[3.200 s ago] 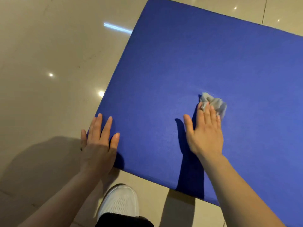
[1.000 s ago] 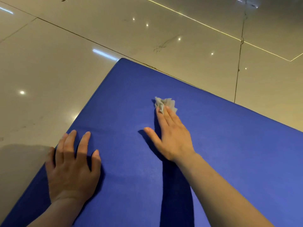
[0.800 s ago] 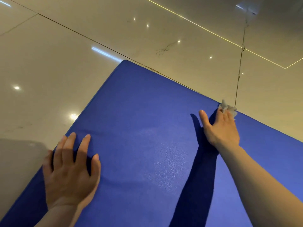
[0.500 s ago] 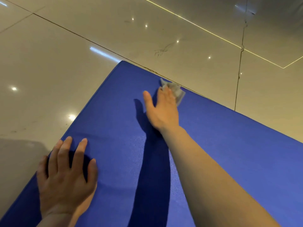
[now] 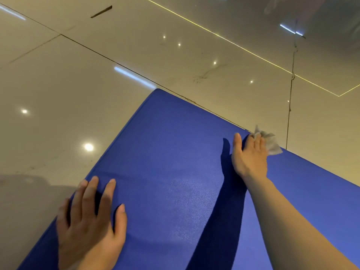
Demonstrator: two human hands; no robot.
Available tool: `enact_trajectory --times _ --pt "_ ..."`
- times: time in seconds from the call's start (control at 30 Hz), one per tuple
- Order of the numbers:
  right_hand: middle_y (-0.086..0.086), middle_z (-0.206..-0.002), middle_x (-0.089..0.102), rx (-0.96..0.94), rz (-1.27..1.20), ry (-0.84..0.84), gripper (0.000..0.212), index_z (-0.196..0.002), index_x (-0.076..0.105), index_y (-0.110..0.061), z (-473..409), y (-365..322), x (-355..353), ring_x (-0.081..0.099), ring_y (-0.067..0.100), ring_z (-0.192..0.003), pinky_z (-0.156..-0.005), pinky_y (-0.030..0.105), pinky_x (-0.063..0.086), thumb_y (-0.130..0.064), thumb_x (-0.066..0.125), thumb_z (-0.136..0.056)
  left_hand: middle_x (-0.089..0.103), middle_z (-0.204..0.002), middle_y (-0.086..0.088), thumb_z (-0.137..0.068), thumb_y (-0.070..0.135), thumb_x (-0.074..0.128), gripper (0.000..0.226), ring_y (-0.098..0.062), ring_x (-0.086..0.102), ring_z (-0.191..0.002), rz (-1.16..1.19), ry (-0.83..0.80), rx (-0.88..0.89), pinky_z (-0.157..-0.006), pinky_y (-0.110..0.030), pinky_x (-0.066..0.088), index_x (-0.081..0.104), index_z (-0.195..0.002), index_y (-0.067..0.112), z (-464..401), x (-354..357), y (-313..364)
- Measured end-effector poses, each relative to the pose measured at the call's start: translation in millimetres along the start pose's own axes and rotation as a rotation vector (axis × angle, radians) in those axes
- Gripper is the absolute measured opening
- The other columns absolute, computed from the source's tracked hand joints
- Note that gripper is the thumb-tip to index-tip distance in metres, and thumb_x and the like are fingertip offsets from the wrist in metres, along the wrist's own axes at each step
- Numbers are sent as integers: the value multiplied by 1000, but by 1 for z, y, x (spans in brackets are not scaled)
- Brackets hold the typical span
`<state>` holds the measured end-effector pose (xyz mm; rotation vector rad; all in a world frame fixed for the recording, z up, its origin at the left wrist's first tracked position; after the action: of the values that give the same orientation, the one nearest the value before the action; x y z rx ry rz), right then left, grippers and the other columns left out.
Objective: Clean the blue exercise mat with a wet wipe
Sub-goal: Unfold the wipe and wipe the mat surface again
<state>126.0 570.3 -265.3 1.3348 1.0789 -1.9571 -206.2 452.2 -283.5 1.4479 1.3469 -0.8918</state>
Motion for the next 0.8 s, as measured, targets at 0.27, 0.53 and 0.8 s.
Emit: enact_trajectory --times 0.27,0.53,0.8 --pt "2 -164 -6 -490 10 -240 74 -157 3 -11 34 -158 61 -10 13 -150 -121 31 -8 -57 21 -101 54 -135 -22 -91 36 34 52 -38 47 -124 -38 82 -5 -96 -58 38 58 -129 11 2 6 1" --pt "4 -164 7 111 -45 22 75 -155 19 -10 25 -17 7 2 15 -151 -121 38 9 -59 20 -98 52 -138 -23 -89 35 36 54 -37 44 -128 8 21 -31 -101 -59 34 60 -129 9 -1 5 0" --pt "-8 -164 -6 -486 -146 -265 73 -157 6 -18 106 -131 58 -13 4 -148 -121 28 -6 -57 28 -100 52 -138 -21 -92 33 37 50 -39 52 -124 -10 59 -21 -100 -57 35 62 -127 8 -1 3 0"
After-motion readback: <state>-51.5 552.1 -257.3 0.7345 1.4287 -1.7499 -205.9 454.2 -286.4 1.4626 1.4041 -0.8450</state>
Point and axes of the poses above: each hand's wrist, its own z-axis away from the middle knuckle, its own x-axis out of the palm, y = z × x, the point moved 3 cm from there along -z, towards the middle knuckle
